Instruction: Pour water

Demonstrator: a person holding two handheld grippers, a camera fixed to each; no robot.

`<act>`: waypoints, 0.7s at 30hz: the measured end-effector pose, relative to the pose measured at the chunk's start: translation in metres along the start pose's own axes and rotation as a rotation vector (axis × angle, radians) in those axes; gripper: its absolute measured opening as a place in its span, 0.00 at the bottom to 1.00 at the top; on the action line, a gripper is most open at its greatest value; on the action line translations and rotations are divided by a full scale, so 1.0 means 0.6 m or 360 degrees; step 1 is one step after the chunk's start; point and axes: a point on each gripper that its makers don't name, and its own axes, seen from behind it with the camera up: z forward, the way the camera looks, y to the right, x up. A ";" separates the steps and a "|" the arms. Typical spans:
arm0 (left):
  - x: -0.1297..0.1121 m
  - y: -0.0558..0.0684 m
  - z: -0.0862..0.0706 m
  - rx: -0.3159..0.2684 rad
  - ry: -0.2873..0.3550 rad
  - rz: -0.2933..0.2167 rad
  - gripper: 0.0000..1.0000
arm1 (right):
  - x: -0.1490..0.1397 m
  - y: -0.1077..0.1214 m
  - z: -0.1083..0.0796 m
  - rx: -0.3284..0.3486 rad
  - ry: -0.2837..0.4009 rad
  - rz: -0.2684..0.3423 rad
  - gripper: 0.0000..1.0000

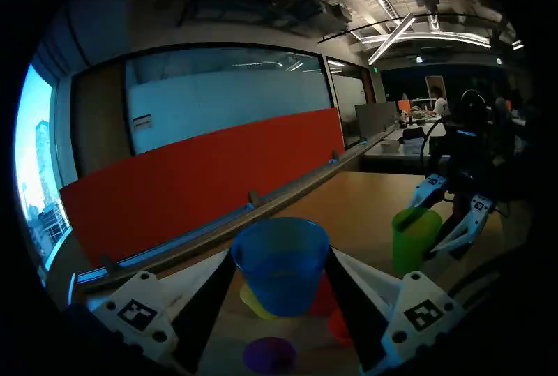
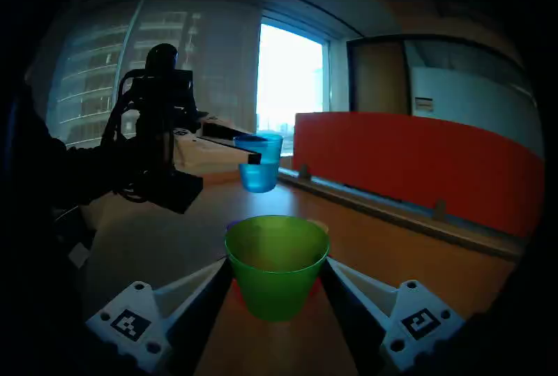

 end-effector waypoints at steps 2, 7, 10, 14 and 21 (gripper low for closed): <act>0.005 -0.002 -0.004 0.0009 0.0021 -0.0013 0.87 | 0.000 -0.002 0.001 0.0003 0.0000 0.0001 0.88; 0.016 -0.004 -0.013 0.0020 0.0069 -0.0071 0.87 | 0.006 -0.007 0.002 0.0008 0.0008 0.0004 0.88; 0.022 -0.003 -0.016 0.0019 0.0098 -0.0116 0.87 | 0.008 -0.010 0.002 0.0010 0.0012 0.0002 0.88; 0.028 -0.002 -0.019 0.0015 0.0133 -0.0176 0.87 | 0.010 -0.013 0.002 0.0012 0.0014 -0.0001 0.89; 0.042 0.000 -0.027 0.0014 0.0198 -0.0245 0.87 | 0.010 -0.017 0.005 0.0018 0.0017 0.0001 0.89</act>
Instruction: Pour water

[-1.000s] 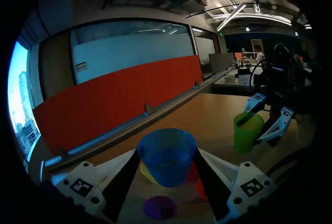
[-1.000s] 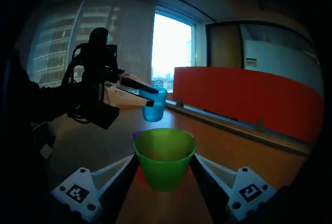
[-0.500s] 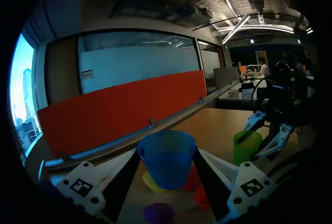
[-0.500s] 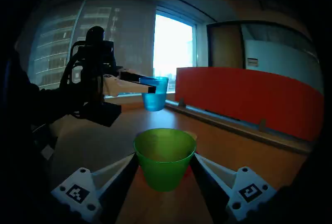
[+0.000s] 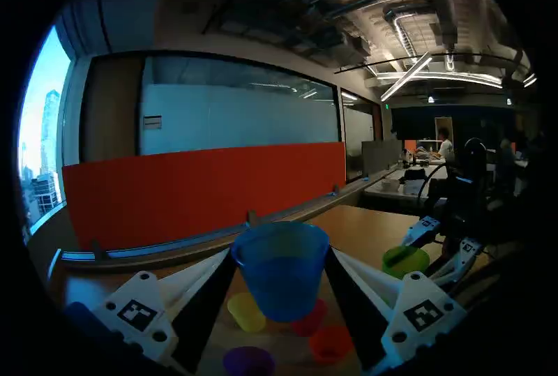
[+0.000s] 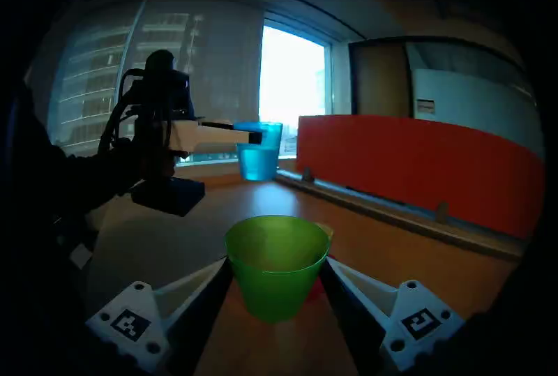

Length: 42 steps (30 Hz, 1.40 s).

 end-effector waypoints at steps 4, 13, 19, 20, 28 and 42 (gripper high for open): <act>0.006 0.001 -0.002 -0.0002 0.0019 -0.0013 0.87 | -0.001 -0.003 0.003 0.0006 0.0000 0.0000 0.88; 0.006 0.005 -0.001 -0.0016 0.0015 0.0007 0.87 | -0.003 -0.008 0.010 0.0016 0.0011 0.0016 0.88; 0.012 0.008 -0.001 -0.0028 0.0033 0.0016 0.87 | 0.007 -0.010 0.015 0.0026 0.0049 0.0038 0.89; 0.013 0.007 -0.001 -0.0027 0.0033 0.0017 0.87 | 0.009 -0.011 0.015 0.0028 0.0056 0.0035 0.88; 0.016 0.007 -0.004 -0.0022 0.0037 0.0030 0.87 | 0.018 -0.017 0.021 0.0033 0.0094 0.0009 0.88; 0.018 0.008 -0.010 -0.0024 0.0036 0.0040 0.87 | 0.029 -0.030 0.029 0.0040 0.0157 -0.0008 0.88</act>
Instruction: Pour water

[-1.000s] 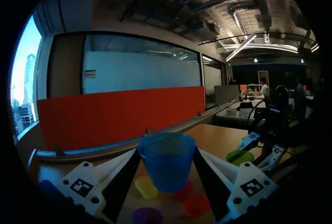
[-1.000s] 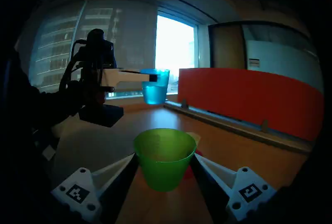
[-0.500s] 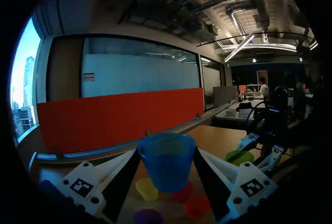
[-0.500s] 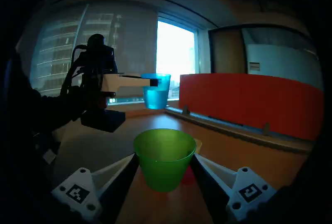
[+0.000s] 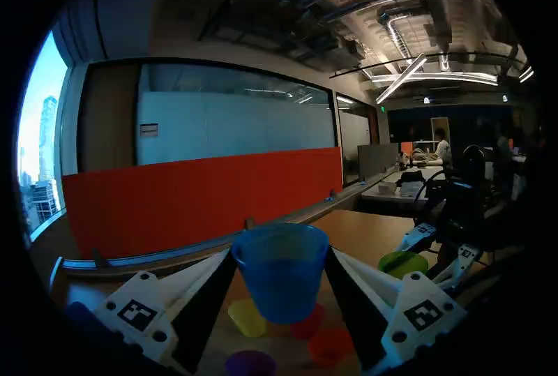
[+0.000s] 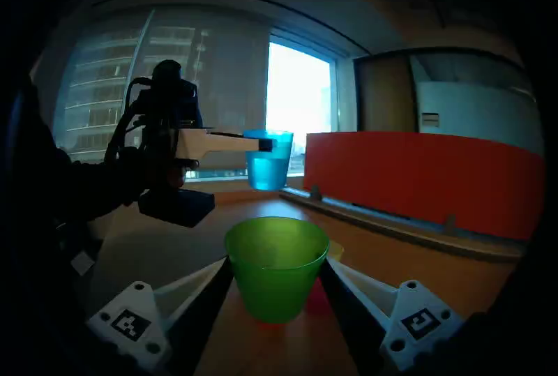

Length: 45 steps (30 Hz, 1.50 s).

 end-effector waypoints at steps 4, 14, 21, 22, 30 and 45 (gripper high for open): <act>-0.003 -0.002 -0.001 0.0005 -0.0004 0.0004 0.87 | 0.000 0.000 0.002 -0.0005 0.0012 0.0006 0.89; -0.006 -0.006 -0.001 0.0005 0.0000 -0.0002 0.87 | 0.004 -0.004 0.010 0.0000 0.0030 -0.0021 0.89; -0.007 -0.006 -0.002 0.0001 0.0000 0.0002 0.87 | 0.006 -0.005 0.013 0.0000 0.0046 -0.0020 0.89; -0.007 -0.006 -0.002 0.0000 0.0002 0.0005 0.87 | 0.007 -0.006 0.013 0.0003 0.0047 -0.0017 0.89; -0.005 -0.005 -0.004 -0.0017 0.0002 0.0041 0.87 | 0.009 -0.008 0.015 0.0013 0.0043 -0.0017 0.88; 0.007 -0.001 -0.004 -0.0042 0.0031 0.0198 0.87 | 0.005 -0.020 0.018 0.0055 0.0021 -0.0012 0.88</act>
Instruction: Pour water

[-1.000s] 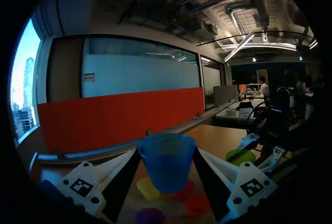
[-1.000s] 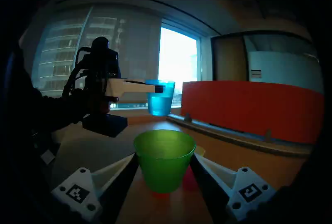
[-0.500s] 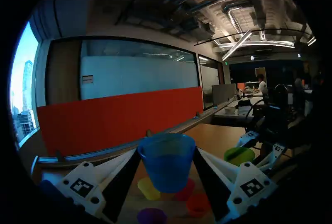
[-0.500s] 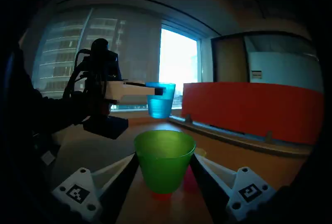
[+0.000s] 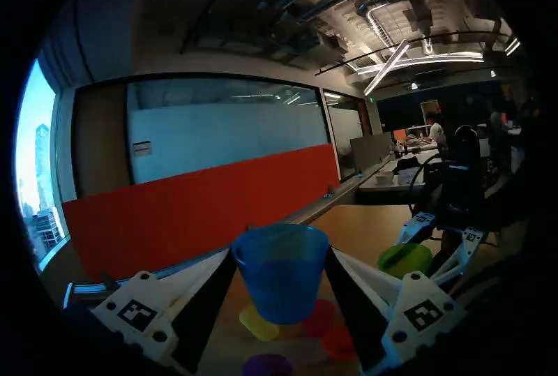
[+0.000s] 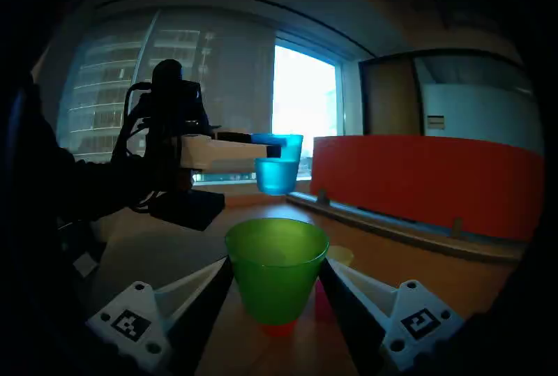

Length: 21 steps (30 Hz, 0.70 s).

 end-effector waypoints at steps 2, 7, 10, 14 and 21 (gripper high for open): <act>0.003 0.001 0.000 -0.0003 0.0009 0.0024 0.87 | -0.001 -0.002 0.001 0.0006 -0.0002 -0.0001 0.88; 0.013 0.008 -0.001 -0.0016 0.0024 0.0088 0.87 | -0.001 -0.006 0.003 0.0023 -0.0010 0.0006 0.88; 0.019 0.012 -0.002 -0.0021 0.0030 0.0134 0.87 | 0.000 -0.008 0.005 0.0032 -0.0011 0.0006 0.88; 0.024 0.016 -0.002 -0.0017 0.0033 0.0192 0.87 | 0.002 -0.012 0.008 0.0042 -0.0017 0.0002 0.88; 0.029 0.025 -0.004 -0.0023 0.0049 0.0273 0.87 | 0.007 -0.022 0.015 0.0062 -0.0021 -0.0014 0.88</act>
